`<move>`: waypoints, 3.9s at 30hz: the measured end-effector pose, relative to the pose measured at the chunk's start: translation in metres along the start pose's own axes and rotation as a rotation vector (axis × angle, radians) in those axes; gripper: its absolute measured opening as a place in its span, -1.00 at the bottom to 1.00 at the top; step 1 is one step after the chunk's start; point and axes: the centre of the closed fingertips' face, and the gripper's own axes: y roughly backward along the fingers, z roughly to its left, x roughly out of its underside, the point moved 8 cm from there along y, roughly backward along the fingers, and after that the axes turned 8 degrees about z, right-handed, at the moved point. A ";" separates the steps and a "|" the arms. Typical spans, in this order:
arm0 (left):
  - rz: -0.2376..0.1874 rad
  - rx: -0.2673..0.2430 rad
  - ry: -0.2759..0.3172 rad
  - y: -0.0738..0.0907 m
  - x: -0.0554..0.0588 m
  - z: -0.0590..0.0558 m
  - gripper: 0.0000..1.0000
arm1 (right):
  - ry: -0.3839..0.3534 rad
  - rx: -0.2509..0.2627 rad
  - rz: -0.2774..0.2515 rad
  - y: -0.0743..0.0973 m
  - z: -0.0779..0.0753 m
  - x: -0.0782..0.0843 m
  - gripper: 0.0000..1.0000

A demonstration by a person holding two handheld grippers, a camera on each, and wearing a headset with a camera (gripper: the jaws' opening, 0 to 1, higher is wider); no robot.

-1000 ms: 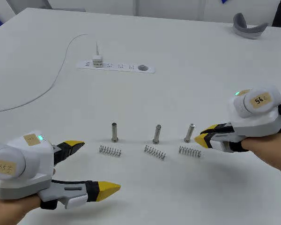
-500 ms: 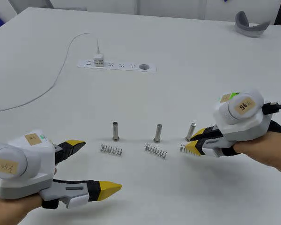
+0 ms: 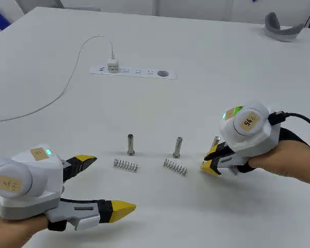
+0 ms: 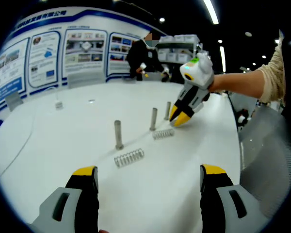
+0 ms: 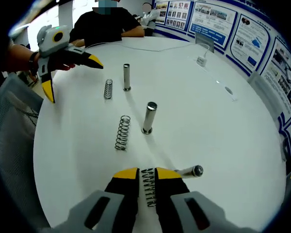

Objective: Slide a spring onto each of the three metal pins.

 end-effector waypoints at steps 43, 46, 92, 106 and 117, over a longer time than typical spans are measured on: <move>-0.037 0.063 -0.065 -0.003 -0.019 -0.020 0.66 | -0.119 0.030 -0.117 0.033 0.003 0.001 -0.76; -0.047 0.072 -0.069 -0.004 -0.022 -0.023 0.62 | -0.132 0.031 -0.132 0.037 0.004 0.000 -0.76; -0.088 0.187 -0.093 -0.070 -0.053 -0.048 -0.16 | -0.176 -0.129 -0.322 0.052 0.048 -0.050 -0.77; -0.107 0.175 -0.149 -0.072 -0.057 -0.052 -0.56 | -0.144 -0.150 -0.347 0.054 0.060 -0.057 -0.77; -0.125 0.168 -0.200 -0.071 -0.061 -0.054 -0.77 | -0.050 -0.120 -0.388 0.057 0.066 -0.059 -0.76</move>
